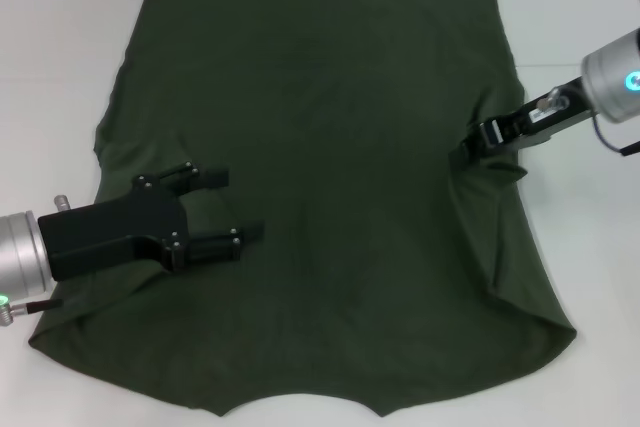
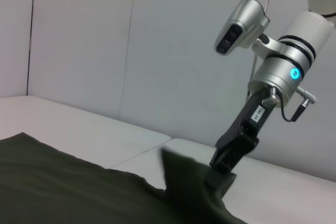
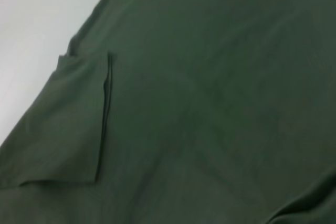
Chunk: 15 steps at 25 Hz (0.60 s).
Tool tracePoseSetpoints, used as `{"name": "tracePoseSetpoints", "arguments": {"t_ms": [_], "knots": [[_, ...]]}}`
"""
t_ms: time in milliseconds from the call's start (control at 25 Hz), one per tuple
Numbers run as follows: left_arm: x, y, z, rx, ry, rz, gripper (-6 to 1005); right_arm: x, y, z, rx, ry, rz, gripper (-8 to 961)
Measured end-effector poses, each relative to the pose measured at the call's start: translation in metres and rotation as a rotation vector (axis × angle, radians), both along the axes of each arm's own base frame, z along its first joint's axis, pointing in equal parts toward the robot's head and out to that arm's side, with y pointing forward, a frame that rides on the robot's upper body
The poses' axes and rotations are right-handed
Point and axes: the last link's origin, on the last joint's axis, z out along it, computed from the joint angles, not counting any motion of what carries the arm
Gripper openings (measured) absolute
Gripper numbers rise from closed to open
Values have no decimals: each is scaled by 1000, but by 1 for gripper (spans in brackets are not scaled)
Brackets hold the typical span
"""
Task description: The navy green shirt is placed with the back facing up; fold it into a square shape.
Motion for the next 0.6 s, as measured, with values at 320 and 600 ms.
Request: {"name": "tracePoseSetpoints", "arguments": {"t_ms": [320,600], "knots": [[1,2,2,7,7,-4,891,-14,-4,-22,-44,24,3,191],[2,4,3,6,7,-4,891,-12,-2,-19,9,76,-9,482]]}}
